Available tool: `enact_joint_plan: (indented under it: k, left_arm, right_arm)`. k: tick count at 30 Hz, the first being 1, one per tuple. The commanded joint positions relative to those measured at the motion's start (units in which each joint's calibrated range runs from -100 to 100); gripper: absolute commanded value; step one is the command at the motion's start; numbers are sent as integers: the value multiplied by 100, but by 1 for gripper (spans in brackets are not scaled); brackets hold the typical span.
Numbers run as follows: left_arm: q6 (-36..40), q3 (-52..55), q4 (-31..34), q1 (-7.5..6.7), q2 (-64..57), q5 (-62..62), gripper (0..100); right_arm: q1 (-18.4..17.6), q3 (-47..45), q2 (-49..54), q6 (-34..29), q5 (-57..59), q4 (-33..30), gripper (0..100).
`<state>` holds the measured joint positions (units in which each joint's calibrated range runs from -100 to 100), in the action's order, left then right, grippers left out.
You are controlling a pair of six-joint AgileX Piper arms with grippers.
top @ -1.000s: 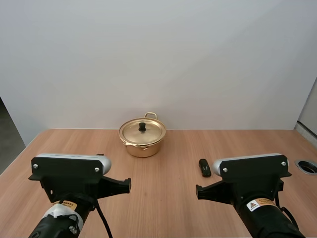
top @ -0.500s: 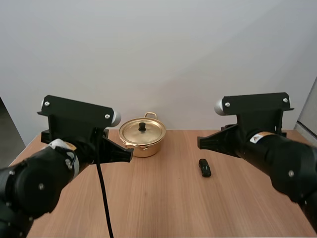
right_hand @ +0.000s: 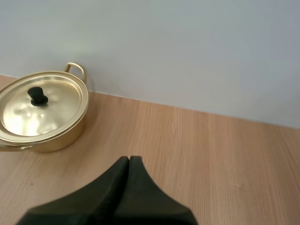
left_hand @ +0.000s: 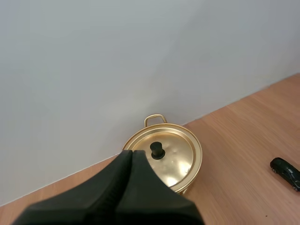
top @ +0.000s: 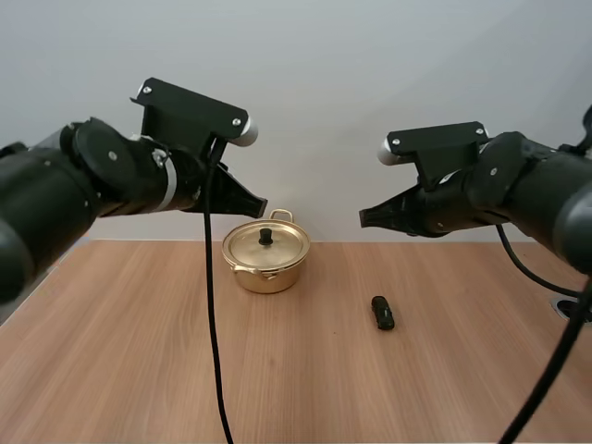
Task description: Open the pot, put the car inside, and close it
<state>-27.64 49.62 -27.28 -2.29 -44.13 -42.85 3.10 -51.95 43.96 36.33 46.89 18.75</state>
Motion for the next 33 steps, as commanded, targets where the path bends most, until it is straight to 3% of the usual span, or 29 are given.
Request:
enact_joint_plan:
  k: [1, 3, 4, 5, 7, 9, 10, 11, 12, 18, 33]
  left_arm:
    - [-121, -541, -9, 0, 2482, -179, 0]
    - [-234, -814, -9, 0, 2890, -368, 6]
    - [-316, -956, -20, 0, 3080, -485, 14]
    - [-376, -1097, -30, 0, 3266, -581, 25]
    - [-385, -1353, -45, 0, 3583, -661, 55]
    - [-385, -1560, -100, 0, 3907, -682, 86]
    - [-385, -1640, -148, 0, 4028, -698, 94]
    - [-385, -1748, -162, 0, 4178, -733, 97]
    - [-385, -1840, -162, 0, 4295, -801, 96]
    - [-385, -2377, -320, 0, 4991, -959, 90]
    - [-460, -3122, -425, -178, 5807, -956, 90]
  right_arm:
    - [-5, 8, -1358, 59, -111, 42, 0]
    - [-5, 8, -1580, 163, -260, 66, 0]
    - [-5, 8, -1708, 204, -348, 107, 0]
    - [-5, 8, -1840, 204, -443, 107, 9]
    - [-16, 8, -2090, 230, -705, 107, 33]
    - [-60, 8, -2363, 356, -976, 107, 67]
    - [-99, 8, -2472, 442, -1088, 107, 84]
    - [-145, 8, -2595, 524, -1228, 107, 97]
    - [-187, 8, -2708, 540, -1349, 107, 100]
    - [-452, 120, -3278, 540, -1817, 22, 95]
    - [-452, 603, -3556, 540, -1289, 200, 95]
